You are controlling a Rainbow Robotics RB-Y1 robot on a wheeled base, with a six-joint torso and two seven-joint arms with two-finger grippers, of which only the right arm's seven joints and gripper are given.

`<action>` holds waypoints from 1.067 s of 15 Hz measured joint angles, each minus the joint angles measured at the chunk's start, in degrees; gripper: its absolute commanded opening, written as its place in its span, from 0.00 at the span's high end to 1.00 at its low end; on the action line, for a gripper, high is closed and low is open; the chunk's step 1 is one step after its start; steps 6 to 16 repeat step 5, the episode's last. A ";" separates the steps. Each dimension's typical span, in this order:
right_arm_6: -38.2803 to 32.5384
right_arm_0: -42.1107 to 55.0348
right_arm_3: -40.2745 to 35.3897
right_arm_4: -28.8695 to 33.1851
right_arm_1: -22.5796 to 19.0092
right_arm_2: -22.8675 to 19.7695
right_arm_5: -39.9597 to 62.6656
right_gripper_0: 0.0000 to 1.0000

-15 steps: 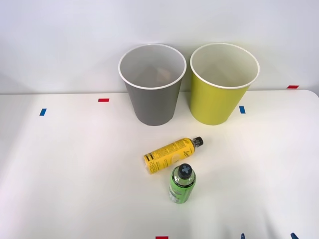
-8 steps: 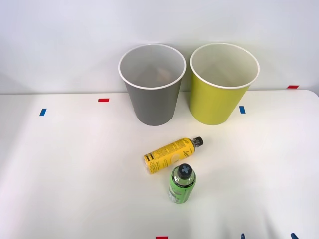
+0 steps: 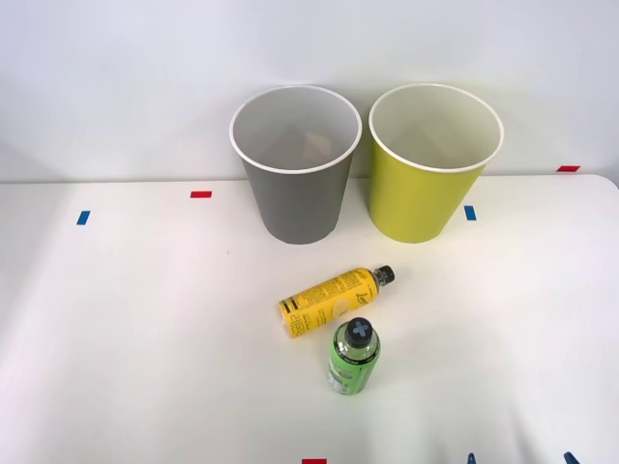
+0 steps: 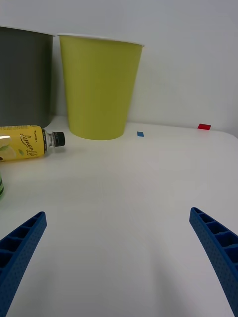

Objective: Put cans in the gray bin, plastic bottles in the light green bin

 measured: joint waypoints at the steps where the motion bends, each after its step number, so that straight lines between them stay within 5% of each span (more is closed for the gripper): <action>1: 0.00 0.00 0.00 0.00 0.00 0.00 0.00 0.00; 16: 0.00 0.00 0.00 0.00 0.00 0.00 0.01 0.00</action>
